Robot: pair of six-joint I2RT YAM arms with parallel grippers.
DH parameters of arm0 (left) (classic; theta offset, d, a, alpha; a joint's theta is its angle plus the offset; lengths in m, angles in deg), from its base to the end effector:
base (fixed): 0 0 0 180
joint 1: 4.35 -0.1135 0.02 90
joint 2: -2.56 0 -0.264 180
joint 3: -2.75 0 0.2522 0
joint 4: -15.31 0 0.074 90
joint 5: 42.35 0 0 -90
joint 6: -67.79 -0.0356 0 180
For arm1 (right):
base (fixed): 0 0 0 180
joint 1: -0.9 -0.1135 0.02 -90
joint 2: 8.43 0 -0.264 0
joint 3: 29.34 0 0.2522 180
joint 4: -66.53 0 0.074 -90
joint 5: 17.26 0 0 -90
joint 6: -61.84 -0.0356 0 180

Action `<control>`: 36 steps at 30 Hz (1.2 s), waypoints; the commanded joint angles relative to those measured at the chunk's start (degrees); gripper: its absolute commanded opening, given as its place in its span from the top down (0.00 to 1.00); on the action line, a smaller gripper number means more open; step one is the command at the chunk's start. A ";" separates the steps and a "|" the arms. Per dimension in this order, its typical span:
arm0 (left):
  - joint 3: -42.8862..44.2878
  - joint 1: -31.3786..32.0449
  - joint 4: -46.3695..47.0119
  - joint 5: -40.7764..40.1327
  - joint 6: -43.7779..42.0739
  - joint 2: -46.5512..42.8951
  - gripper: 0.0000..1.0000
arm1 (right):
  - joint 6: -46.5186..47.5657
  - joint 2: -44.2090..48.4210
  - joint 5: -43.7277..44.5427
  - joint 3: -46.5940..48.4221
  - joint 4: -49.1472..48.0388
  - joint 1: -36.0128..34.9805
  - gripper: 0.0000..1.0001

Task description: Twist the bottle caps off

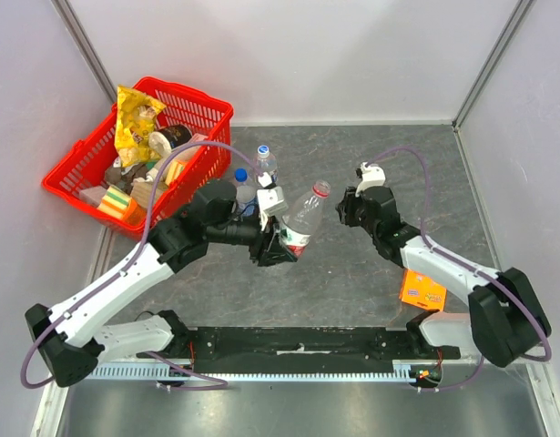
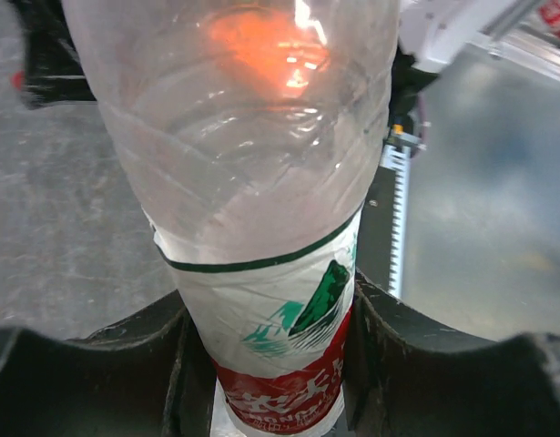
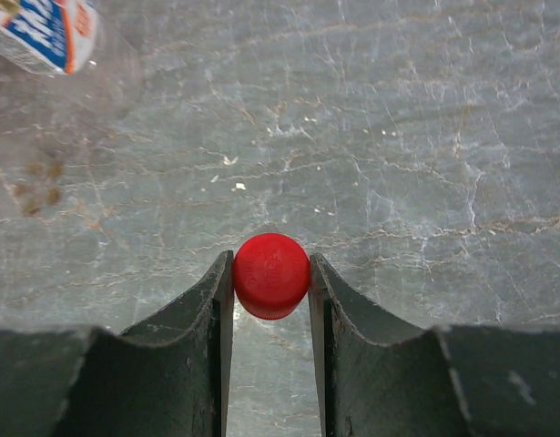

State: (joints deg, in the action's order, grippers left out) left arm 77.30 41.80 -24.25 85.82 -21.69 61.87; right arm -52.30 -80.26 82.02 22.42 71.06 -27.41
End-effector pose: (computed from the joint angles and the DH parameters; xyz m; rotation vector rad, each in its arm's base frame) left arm 0.1376 -0.1750 0.3648 1.2140 1.7081 -1.1726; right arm 0.2438 0.1248 0.2324 0.0316 2.0194 0.4253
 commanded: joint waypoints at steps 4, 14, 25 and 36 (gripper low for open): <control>2.76 0.08 0.66 -17.68 -4.56 4.50 0.70 | -3.80 -6.21 -0.49 -0.38 -3.51 2.91 0.82; -3.31 -0.89 1.46 -27.89 -5.88 3.27 0.77 | -5.48 -11.30 -2.07 -2.32 -5.01 4.94 0.75; -4.28 -0.89 0.67 -27.98 -6.31 0.72 0.77 | -4.42 -12.72 -4.01 -2.31 -5.80 4.94 0.41; -3.75 -0.89 -0.83 -27.80 -6.40 2.04 0.76 | -4.78 -7.28 -4.96 -3.81 -5.70 4.94 0.02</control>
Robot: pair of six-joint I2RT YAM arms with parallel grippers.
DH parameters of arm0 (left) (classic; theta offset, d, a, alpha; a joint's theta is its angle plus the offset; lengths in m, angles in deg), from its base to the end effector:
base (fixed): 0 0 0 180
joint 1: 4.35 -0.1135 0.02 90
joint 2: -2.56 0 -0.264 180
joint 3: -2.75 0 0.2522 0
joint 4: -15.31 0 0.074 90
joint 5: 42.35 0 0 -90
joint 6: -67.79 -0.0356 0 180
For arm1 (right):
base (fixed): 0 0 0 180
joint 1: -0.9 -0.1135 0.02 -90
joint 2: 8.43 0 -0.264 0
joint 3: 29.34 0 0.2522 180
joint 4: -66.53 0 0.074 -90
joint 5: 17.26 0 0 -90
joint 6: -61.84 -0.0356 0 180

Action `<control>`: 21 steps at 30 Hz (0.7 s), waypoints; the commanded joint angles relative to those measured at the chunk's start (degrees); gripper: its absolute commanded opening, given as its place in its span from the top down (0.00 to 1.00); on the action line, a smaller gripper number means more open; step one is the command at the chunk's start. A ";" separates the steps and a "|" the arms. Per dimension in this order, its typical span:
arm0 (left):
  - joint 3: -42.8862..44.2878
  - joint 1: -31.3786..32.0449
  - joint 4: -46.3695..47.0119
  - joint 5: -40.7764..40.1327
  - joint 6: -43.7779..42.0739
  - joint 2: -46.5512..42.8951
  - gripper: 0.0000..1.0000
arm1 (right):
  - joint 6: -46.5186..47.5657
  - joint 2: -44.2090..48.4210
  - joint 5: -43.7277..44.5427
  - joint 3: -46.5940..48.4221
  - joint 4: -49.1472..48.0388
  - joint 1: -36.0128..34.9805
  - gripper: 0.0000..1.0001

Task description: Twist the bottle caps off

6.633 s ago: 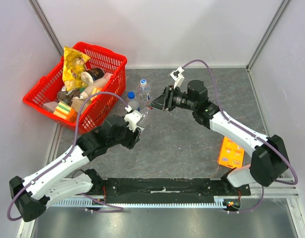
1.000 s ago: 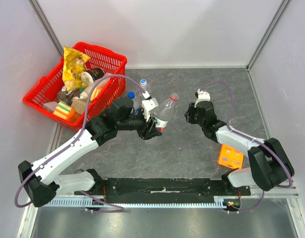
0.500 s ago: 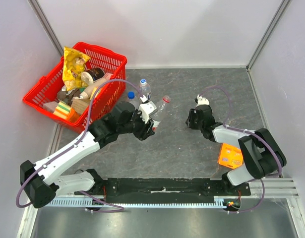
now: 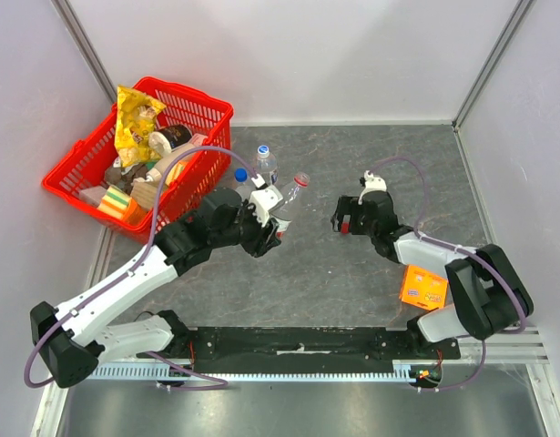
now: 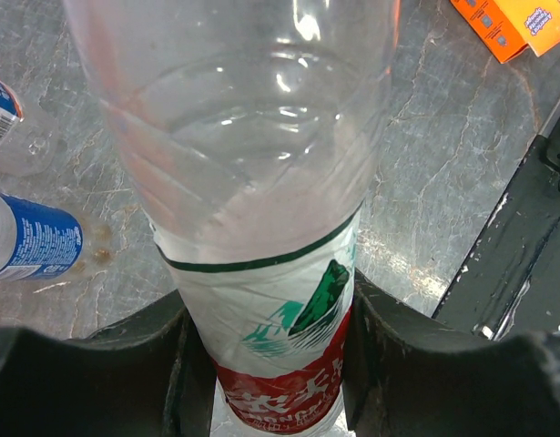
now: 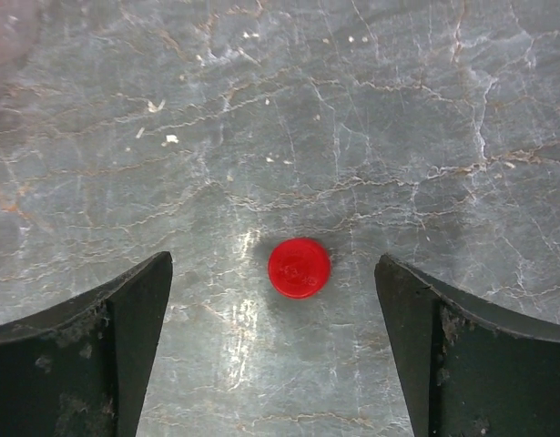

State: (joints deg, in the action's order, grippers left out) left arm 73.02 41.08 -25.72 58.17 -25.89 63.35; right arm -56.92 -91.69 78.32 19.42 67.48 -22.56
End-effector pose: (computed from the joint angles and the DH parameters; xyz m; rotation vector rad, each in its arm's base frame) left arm 0.1588 -0.1704 0.3284 1.0046 1.9295 -0.6200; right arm 0.2637 0.1107 0.1694 0.1580 2.2100 0.4057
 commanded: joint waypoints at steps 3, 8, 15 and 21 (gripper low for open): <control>0.62 -0.17 0.37 -0.15 -2.29 0.64 0.76 | -0.25 7.49 -4.00 -1.52 -3.00 0.09 0.02; 1.14 -0.17 -0.42 0.98 -2.03 0.82 0.75 | -0.52 12.94 -9.17 -1.26 -2.21 0.17 0.02; 1.24 -0.25 -2.70 8.36 -1.59 0.47 0.72 | 1.33 20.32 -22.96 -0.29 -1.42 0.35 0.02; -2.28 -0.25 -2.01 22.76 -3.87 -3.13 0.68 | 1.51 25.52 -37.28 1.90 -4.05 0.44 0.02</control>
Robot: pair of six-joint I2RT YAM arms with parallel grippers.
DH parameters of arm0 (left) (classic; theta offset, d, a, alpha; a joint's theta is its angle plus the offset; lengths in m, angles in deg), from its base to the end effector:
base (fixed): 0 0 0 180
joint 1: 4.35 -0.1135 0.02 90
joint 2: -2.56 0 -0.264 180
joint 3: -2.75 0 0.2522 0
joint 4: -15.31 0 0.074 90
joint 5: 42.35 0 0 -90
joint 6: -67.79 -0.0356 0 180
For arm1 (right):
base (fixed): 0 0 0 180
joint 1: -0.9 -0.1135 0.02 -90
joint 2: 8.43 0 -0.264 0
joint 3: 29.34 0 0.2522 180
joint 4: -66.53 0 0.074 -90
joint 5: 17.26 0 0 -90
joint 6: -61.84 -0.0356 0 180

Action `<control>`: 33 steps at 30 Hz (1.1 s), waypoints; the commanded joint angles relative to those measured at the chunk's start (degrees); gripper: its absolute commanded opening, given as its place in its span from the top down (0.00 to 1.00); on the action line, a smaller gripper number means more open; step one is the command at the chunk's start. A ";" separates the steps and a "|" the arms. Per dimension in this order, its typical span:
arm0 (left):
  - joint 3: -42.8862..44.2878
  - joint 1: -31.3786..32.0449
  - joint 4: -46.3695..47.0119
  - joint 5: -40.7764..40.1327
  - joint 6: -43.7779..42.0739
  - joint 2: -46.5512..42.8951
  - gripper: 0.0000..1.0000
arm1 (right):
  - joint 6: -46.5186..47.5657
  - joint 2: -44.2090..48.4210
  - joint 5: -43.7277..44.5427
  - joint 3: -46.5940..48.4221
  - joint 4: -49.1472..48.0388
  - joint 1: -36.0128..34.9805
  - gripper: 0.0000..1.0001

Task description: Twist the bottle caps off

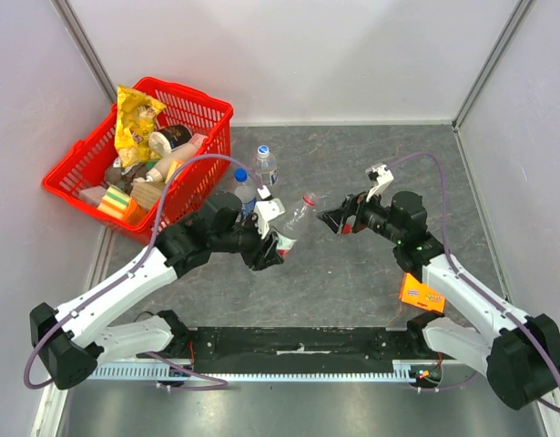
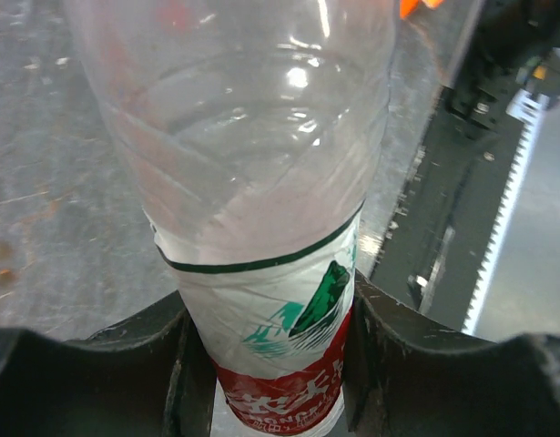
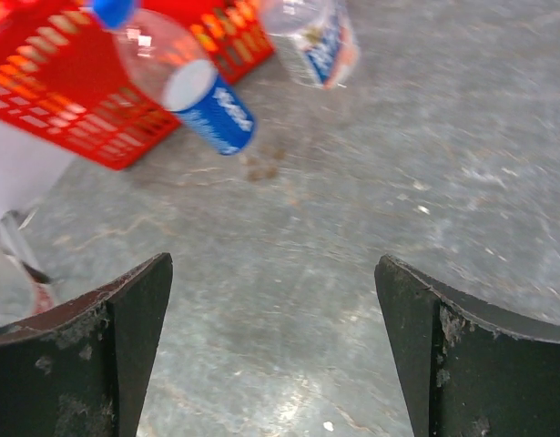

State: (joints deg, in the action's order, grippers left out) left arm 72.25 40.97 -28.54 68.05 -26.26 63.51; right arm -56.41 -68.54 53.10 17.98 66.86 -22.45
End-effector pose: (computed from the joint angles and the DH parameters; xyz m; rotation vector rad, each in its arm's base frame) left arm 0.1521 -0.1714 0.3197 1.1276 1.9528 -0.7873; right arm 0.2148 0.1058 0.2621 -0.1769 1.8812 0.9384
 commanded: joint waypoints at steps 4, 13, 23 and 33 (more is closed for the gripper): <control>-2.04 -0.15 1.61 18.61 -5.52 -5.75 0.66 | -1.80 3.86 -19.72 4.14 -8.26 0.24 0.02; -3.54 -0.23 2.22 20.38 -8.42 -10.85 0.57 | -15.93 4.48 -38.00 3.44 -31.36 0.33 0.02; -3.71 -0.50 1.96 22.66 -8.69 -9.80 0.57 | -26.86 3.26 -38.29 5.63 -46.24 -2.48 0.02; -4.07 -0.58 1.87 22.84 -8.34 -9.53 0.56 | -28.79 -0.44 -33.36 7.48 -49.06 -8.28 0.02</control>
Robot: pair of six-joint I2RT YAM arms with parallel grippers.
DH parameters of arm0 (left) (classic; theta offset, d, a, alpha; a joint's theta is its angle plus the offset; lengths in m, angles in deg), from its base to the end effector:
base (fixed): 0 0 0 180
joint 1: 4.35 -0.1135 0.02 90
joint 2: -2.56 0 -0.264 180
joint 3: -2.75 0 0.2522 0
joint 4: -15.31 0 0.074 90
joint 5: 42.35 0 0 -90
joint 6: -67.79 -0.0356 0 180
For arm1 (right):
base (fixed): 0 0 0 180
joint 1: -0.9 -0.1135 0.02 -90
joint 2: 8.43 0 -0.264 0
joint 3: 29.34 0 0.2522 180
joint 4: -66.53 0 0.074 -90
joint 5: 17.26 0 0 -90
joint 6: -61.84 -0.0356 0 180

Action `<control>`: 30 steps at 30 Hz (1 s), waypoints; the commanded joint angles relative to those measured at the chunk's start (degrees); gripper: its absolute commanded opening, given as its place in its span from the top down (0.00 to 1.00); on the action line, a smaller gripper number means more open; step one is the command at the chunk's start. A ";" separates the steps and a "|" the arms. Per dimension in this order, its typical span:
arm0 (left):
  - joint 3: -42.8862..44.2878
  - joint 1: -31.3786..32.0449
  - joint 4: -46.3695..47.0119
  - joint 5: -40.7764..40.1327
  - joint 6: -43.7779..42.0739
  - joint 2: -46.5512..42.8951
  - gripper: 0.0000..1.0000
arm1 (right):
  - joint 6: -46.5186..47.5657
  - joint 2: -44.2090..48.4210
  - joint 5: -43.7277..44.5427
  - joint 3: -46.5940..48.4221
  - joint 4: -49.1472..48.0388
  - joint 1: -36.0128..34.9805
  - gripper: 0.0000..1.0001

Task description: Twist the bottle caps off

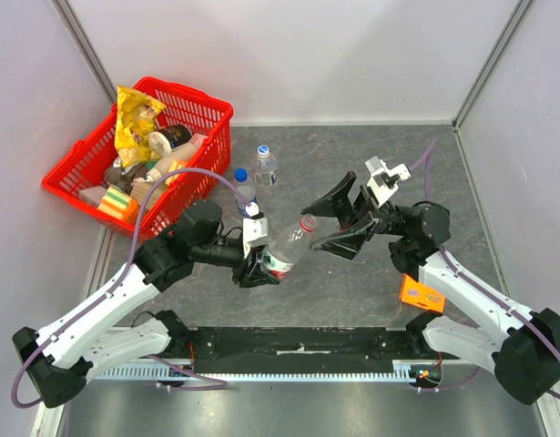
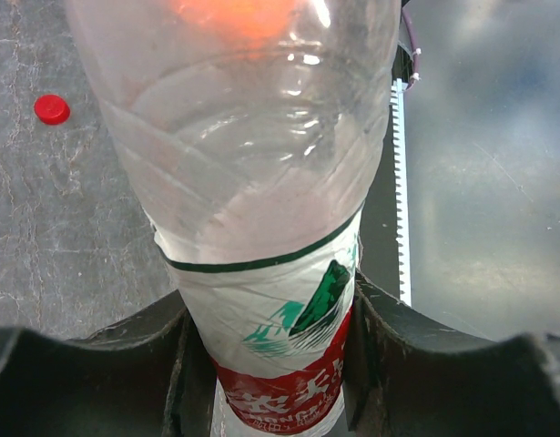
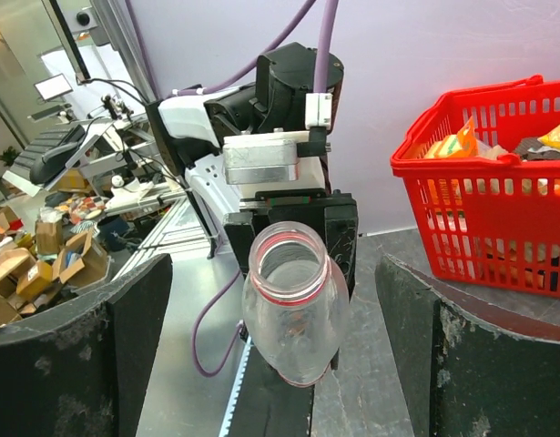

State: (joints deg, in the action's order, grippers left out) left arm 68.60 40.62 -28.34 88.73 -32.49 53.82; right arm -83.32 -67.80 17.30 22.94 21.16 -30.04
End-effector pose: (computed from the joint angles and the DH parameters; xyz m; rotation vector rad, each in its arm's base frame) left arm 0.1158 -0.1487 0.3340 1.3691 1.6284 -1.1074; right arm 0.1648 0.1330 0.3679 -0.8140 1.1539 1.7160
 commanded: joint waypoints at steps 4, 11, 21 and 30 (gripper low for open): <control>-0.50 -0.32 1.59 2.60 -1.93 0.24 0.57 | -2.59 -1.71 3.32 2.17 -4.06 -0.88 0.06; -0.42 -0.32 1.41 2.78 -2.02 0.77 0.56 | -3.99 -3.47 4.20 2.00 -4.67 -1.76 0.23; -0.59 -0.32 1.50 2.43 -2.02 0.59 0.57 | -0.83 -2.76 4.55 1.99 0.25 -2.81 0.41; -0.68 -0.32 1.59 2.25 -1.76 0.94 0.56 | -0.39 -2.77 4.90 1.56 0.69 -3.34 0.94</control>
State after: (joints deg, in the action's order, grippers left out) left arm 67.79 40.36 -28.49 90.04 -32.43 54.70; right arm -83.17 -71.27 21.52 23.14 21.84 -32.86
